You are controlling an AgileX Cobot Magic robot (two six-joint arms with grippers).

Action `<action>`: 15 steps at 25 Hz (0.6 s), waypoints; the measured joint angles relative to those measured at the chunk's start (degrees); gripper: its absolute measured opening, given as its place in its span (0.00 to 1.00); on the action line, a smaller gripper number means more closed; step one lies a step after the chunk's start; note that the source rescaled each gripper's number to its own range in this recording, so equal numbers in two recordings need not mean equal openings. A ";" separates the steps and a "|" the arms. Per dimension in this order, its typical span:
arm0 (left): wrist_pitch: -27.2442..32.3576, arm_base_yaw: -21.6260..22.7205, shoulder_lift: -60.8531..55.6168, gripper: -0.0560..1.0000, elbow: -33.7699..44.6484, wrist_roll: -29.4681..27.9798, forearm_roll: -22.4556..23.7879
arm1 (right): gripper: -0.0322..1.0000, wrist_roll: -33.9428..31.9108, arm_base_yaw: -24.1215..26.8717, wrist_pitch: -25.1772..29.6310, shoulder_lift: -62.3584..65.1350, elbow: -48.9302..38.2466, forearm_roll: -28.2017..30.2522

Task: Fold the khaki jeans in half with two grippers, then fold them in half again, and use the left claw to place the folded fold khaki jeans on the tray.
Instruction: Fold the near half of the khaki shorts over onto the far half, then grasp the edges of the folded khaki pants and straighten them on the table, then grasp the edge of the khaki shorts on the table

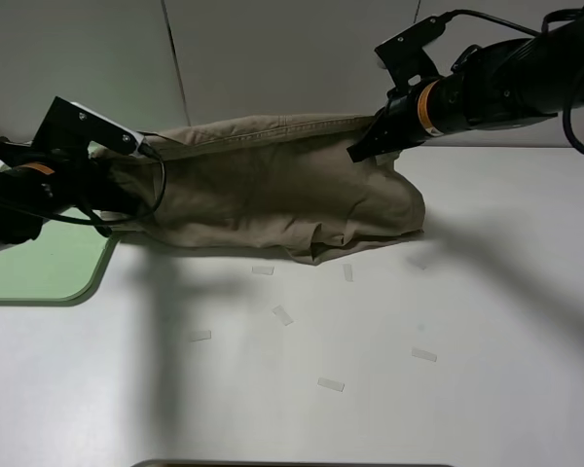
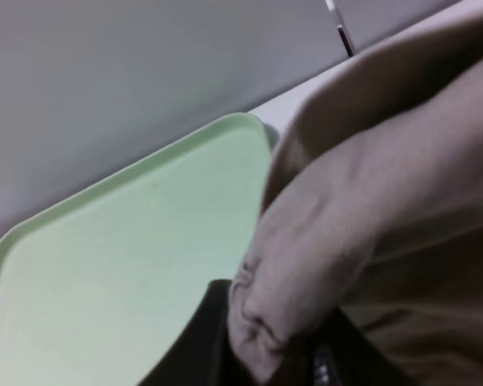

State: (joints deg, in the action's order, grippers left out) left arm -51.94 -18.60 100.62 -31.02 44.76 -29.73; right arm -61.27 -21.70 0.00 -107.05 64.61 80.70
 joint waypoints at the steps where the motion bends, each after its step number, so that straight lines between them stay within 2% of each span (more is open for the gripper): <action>1: -0.91 0.05 0.39 0.13 0.00 -0.52 1.13 | 0.32 -0.07 0.07 0.37 -0.11 0.64 0.00; 3: -4.61 0.05 0.66 0.34 0.00 -2.37 4.65 | 0.67 -0.15 0.20 0.91 -0.11 2.00 0.00; 4: -6.59 0.05 0.66 0.45 0.00 -3.39 5.92 | 0.80 -0.15 0.20 0.91 -0.11 2.85 -0.05; 6: -11.02 0.05 0.54 0.69 -0.16 -6.26 7.48 | 0.93 -0.15 0.20 1.04 -0.11 4.34 -0.55; 7: -12.05 0.05 0.54 0.80 -0.40 -7.71 7.57 | 0.96 -0.15 0.20 1.23 -0.11 4.92 -1.07; 9: -13.42 0.05 0.54 0.89 -1.11 -10.02 6.80 | 0.98 -0.20 0.20 1.85 -0.11 5.46 -1.72; 15: -12.30 0.05 0.00 0.95 -1.54 -11.83 4.73 | 1.00 -0.20 0.20 5.49 -0.11 5.51 -2.15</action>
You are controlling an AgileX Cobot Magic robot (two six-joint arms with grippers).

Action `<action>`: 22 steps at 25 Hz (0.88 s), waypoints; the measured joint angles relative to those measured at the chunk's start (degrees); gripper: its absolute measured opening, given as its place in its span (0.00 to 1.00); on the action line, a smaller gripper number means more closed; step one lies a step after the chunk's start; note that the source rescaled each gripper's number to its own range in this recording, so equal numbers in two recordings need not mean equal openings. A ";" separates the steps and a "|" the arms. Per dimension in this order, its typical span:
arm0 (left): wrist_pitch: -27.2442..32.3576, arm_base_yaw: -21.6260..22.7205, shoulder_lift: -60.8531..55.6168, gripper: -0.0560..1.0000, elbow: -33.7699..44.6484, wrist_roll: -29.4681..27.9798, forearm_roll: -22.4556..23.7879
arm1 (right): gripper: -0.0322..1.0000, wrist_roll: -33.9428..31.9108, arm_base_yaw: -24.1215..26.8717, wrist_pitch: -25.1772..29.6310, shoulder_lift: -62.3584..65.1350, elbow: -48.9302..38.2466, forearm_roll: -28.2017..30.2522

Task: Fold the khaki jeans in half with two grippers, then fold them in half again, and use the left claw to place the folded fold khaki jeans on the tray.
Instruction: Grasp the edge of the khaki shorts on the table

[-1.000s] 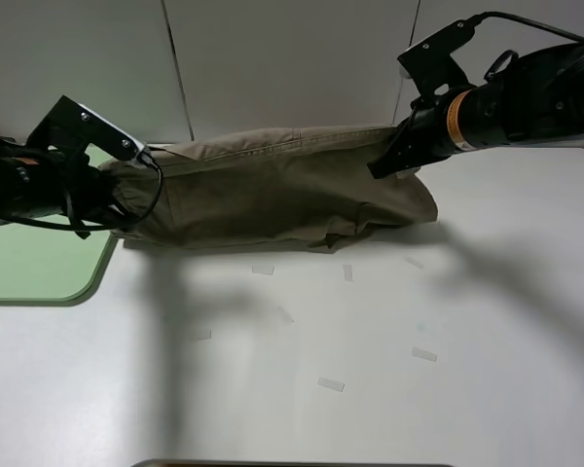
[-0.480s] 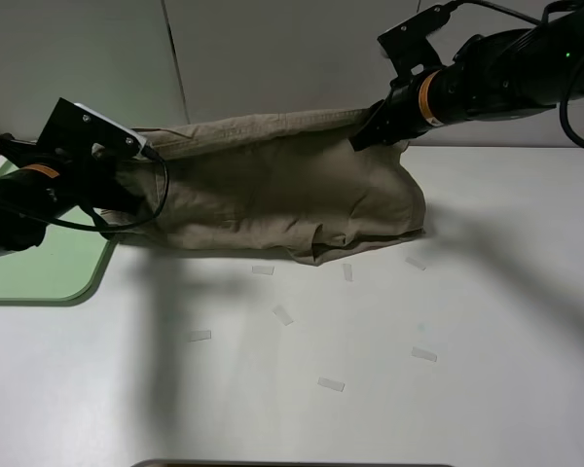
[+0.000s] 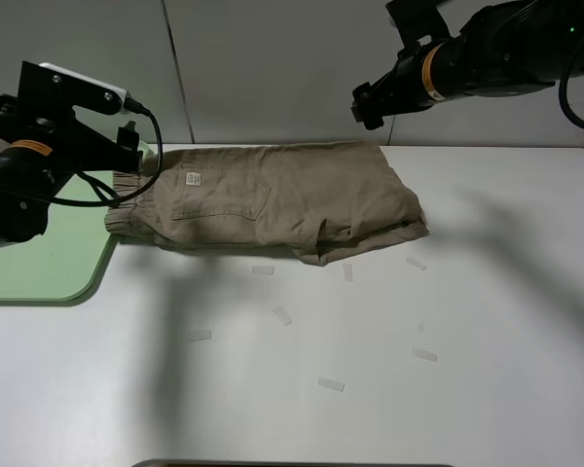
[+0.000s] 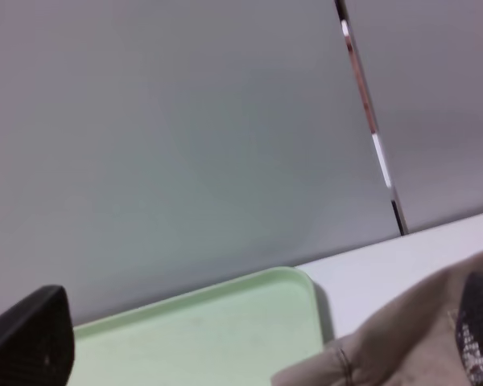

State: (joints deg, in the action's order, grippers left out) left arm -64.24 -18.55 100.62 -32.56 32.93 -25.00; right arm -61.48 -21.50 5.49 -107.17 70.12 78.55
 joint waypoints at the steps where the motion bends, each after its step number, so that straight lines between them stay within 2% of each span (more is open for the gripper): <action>1: 0.55 0.00 -0.61 0.95 0.00 -0.06 0.00 | 1.00 0.00 0.00 0.47 0.00 0.00 0.00; 5: 1.33 0.00 -5.69 0.95 -0.13 -1.27 2.48 | 1.00 0.00 0.00 1.82 1.27 0.00 -0.30; 10: 6.98 0.00 -15.87 0.95 -2.54 -1.72 7.86 | 1.00 0.00 0.00 3.01 7.54 0.00 -2.56; 14: 18.69 0.00 -25.56 0.95 -6.60 -1.88 8.61 | 1.00 0.17 0.00 4.29 13.65 0.11 -4.65; 17: 31.24 0.00 -32.86 0.95 -10.36 -1.95 8.66 | 1.00 1.40 0.00 5.08 16.94 0.11 -5.96; 22: 47.74 0.00 -44.46 0.95 -15.38 -2.16 8.84 | 1.00 7.79 0.00 7.79 26.07 0.11 -12.30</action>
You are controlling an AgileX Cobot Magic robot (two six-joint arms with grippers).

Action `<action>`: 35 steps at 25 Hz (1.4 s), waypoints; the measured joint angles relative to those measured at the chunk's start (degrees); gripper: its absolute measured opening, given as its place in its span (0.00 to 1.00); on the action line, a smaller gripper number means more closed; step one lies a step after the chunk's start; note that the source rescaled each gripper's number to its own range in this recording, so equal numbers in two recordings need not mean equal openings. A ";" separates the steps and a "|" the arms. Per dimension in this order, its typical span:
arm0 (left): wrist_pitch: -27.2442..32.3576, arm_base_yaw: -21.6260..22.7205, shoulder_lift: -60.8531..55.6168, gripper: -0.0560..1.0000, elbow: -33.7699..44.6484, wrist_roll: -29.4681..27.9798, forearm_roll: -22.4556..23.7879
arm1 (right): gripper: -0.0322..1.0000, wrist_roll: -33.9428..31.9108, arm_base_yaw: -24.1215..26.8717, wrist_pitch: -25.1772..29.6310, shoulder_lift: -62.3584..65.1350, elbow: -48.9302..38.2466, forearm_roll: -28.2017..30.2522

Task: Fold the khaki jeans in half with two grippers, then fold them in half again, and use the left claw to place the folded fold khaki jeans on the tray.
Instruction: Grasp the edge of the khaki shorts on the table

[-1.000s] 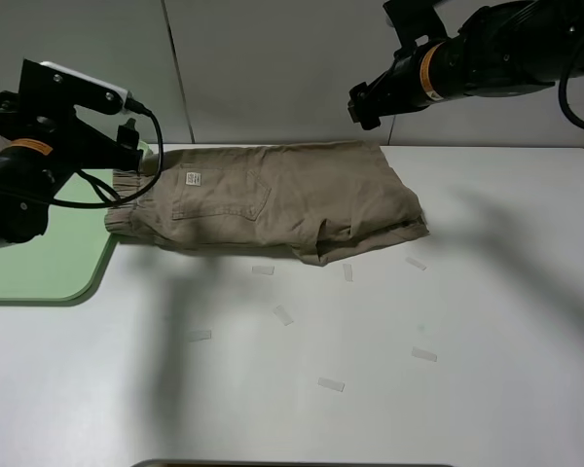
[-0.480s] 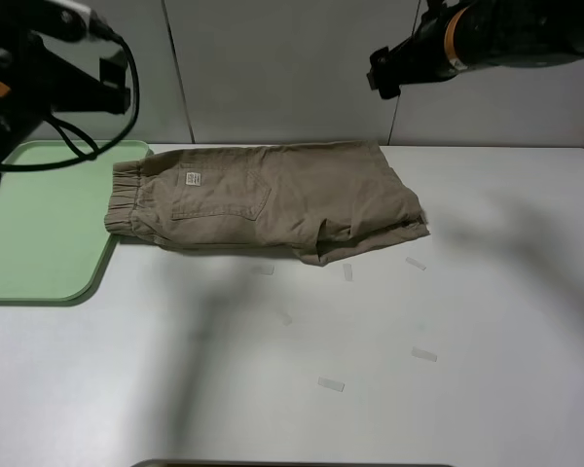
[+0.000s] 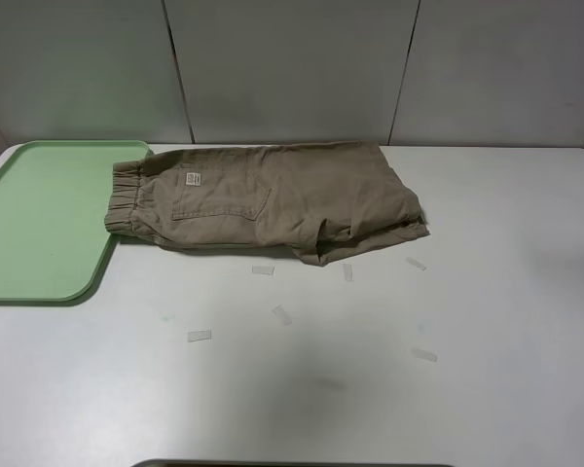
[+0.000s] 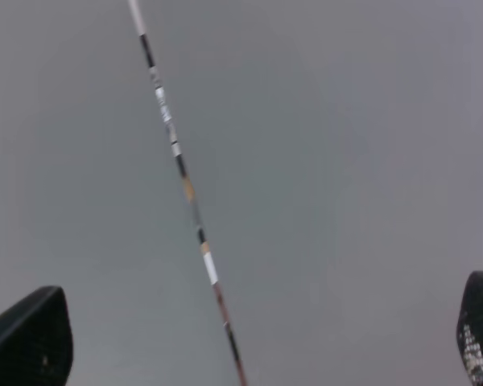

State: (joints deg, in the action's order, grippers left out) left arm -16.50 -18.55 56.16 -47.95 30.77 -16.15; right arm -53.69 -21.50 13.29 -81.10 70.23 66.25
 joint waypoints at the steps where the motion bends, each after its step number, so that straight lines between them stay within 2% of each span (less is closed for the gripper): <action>1: 2.54 0.00 -2.72 0.95 -0.44 0.00 -0.27 | 1.00 0.00 0.00 0.00 0.00 0.00 0.00; 2: 2.54 0.00 -2.72 0.95 -0.44 0.00 -0.27 | 1.00 1.32 0.00 0.48 1.89 0.00 -1.68; 3: 5.61 0.00 -8.55 0.95 -0.73 0.00 -0.58 | 1.00 2.70 0.00 1.14 3.20 0.00 -3.51; 7: 13.25 0.25 -20.00 0.95 -0.89 0.30 -0.81 | 1.00 9.38 0.00 3.23 8.23 0.00 -11.13; 12: 29.84 5.24 -33.15 0.95 -0.96 -1.24 -0.14 | 1.00 18.21 0.00 4.57 11.95 0.00 -21.38; 15: 39.36 9.33 -38.85 0.95 -0.96 -8.41 5.14 | 1.00 23.29 0.00 4.74 13.04 0.00 -29.98; 17: 46.19 10.63 -42.20 0.95 -0.96 -16.82 12.02 | 1.00 25.75 0.00 5.43 13.19 0.00 -33.86; 20: 58.35 10.98 -45.62 0.95 -0.96 -26.94 23.30 | 1.00 30.07 0.00 5.82 13.19 0.00 -38.75; 23: 71.91 10.98 -47.02 0.95 -0.97 -32.11 29.07 | 1.00 33.88 -0.06 5.82 13.19 0.00 -42.67; 24: 75.86 10.86 -47.10 0.95 -0.97 -32.86 29.47 | 1.00 35.03 -0.06 5.82 13.19 0.00 -44.20; 27: 82.29 9.76 -47.15 0.95 0.01 -33.40 29.58 | 1.00 37.75 -0.06 5.82 13.19 0.00 -47.23; 30: 82.97 8.53 -47.15 0.95 2.89 -33.07 27.61 | 1.00 39.69 -0.06 5.82 13.19 0.00 -49.48; 35: 82.86 8.42 -47.10 0.95 10.05 -30.39 21.31 | 1.00 40.25 -0.06 5.82 13.24 0.00 -50.54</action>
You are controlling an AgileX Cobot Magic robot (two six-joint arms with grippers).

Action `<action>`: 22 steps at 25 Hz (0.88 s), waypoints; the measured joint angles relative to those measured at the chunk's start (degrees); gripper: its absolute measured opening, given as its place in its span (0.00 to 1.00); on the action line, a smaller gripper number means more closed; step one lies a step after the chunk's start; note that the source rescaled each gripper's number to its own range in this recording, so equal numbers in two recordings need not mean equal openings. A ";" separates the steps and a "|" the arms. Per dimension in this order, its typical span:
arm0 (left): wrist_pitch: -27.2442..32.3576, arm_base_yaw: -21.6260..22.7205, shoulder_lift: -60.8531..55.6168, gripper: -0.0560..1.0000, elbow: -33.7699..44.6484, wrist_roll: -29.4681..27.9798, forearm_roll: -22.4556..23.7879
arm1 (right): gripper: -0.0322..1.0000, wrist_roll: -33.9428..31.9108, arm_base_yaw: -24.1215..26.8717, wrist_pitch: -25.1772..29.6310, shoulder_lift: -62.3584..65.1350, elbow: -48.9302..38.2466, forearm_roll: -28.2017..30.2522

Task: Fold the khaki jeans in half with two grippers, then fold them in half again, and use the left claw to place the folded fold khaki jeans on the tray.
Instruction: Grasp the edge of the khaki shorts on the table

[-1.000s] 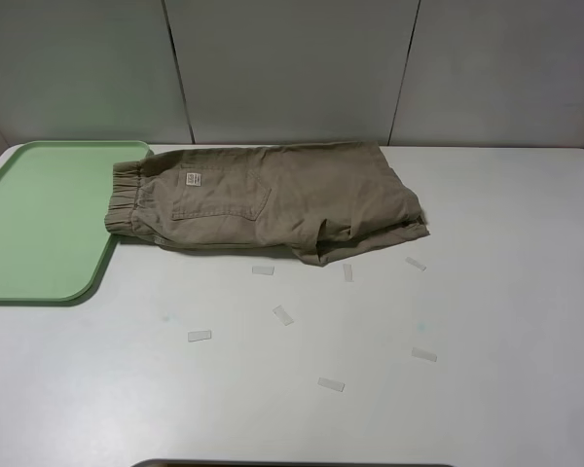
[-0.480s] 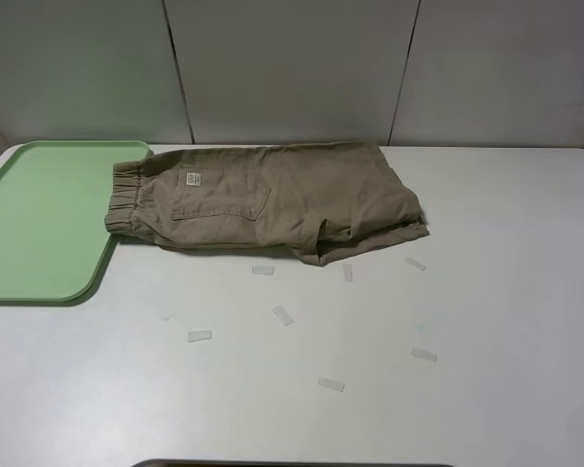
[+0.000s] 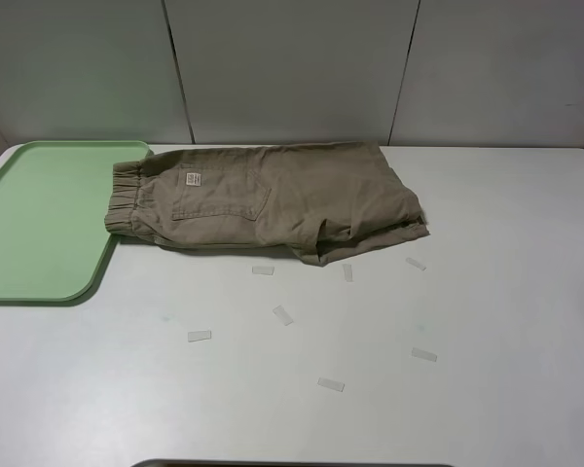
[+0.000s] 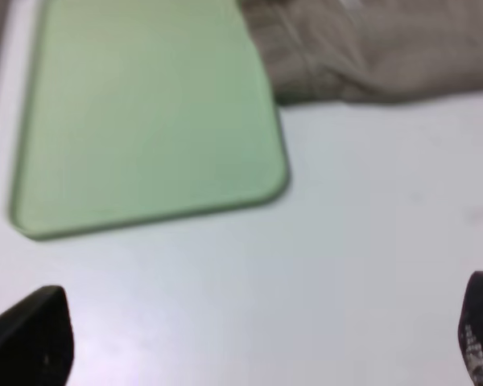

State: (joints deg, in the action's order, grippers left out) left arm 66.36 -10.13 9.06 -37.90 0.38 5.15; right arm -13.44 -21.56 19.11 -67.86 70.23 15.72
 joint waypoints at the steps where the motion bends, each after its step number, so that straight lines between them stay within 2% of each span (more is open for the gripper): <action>1: -0.32 0.00 0.00 0.95 1.45 0.90 -0.97 | 1.00 0.00 0.00 0.00 0.00 0.00 0.00; 7: -5.79 0.00 0.06 0.92 7.02 6.71 -7.29 | 1.00 0.04 0.00 0.27 0.00 0.00 -0.12; 13: -6.58 0.00 -1.09 0.90 8.26 7.18 -8.57 | 1.00 0.04 0.00 0.54 0.00 0.00 -0.12; 18: -5.07 0.00 -9.09 0.89 10.13 7.00 -9.35 | 1.00 0.04 0.00 0.74 0.00 0.00 -0.12; 22: -5.24 0.00 -9.35 0.89 10.30 4.91 -8.26 | 1.00 0.04 0.00 0.74 0.00 0.00 -0.12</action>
State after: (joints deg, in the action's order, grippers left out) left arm 61.12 -10.13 -0.29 -27.60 5.29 -3.10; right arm -13.40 -21.56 19.85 -67.86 70.23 15.60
